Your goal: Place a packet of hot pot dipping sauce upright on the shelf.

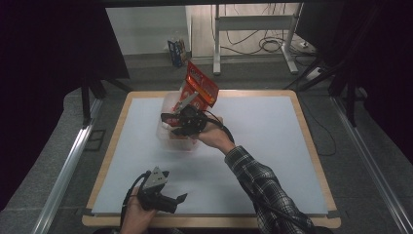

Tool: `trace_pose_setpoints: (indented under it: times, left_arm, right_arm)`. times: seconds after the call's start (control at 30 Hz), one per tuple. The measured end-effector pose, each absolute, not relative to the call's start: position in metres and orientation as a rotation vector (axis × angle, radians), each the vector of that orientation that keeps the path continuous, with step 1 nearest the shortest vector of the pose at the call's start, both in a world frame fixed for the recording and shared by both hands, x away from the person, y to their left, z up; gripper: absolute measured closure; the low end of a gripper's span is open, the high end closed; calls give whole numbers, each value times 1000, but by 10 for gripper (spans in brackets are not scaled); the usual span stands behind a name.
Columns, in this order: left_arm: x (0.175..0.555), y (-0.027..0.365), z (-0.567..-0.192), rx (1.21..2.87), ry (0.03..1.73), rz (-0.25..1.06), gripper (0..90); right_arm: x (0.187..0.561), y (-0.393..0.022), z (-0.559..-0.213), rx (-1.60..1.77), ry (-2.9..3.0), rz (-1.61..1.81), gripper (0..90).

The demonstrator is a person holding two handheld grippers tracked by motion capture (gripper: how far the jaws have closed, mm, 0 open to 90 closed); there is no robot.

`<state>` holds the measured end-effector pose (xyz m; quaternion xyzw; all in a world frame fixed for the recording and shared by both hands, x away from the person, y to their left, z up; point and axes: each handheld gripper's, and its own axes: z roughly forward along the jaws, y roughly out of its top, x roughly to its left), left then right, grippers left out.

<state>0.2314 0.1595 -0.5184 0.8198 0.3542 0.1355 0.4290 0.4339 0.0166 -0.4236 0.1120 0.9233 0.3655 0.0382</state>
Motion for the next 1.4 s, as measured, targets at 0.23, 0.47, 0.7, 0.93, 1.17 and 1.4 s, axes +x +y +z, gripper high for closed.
trace_pose_setpoints:
  times: [0.23, 0.47, 0.7, 0.93, 1.17, 1.4]
  left_arm:
    - [232, 159, -519, 2053, 885, 339, 6]
    - [232, 158, -520, 2070, 885, 351, 8]
    - [232, 155, -521, 2087, 881, 362, 8]
    - [232, 156, -521, 2086, 884, 367, 8]
    - [232, 156, -519, 2089, 895, 350, 21]
    - [231, 155, -519, 2096, 896, 353, 21]
  right_arm:
    - [432, 17, -417, 362, 2798, 1147, 621]
    - [431, 10, -416, 390, 2774, 1148, 471]
    - [430, -1, -414, 401, 2759, 1163, 382]
    - [429, -7, -414, 415, 2753, 1179, 325]
    - [426, -12, -414, 424, 2752, 1188, 268]
    - [424, -18, -413, 437, 2754, 1206, 222]
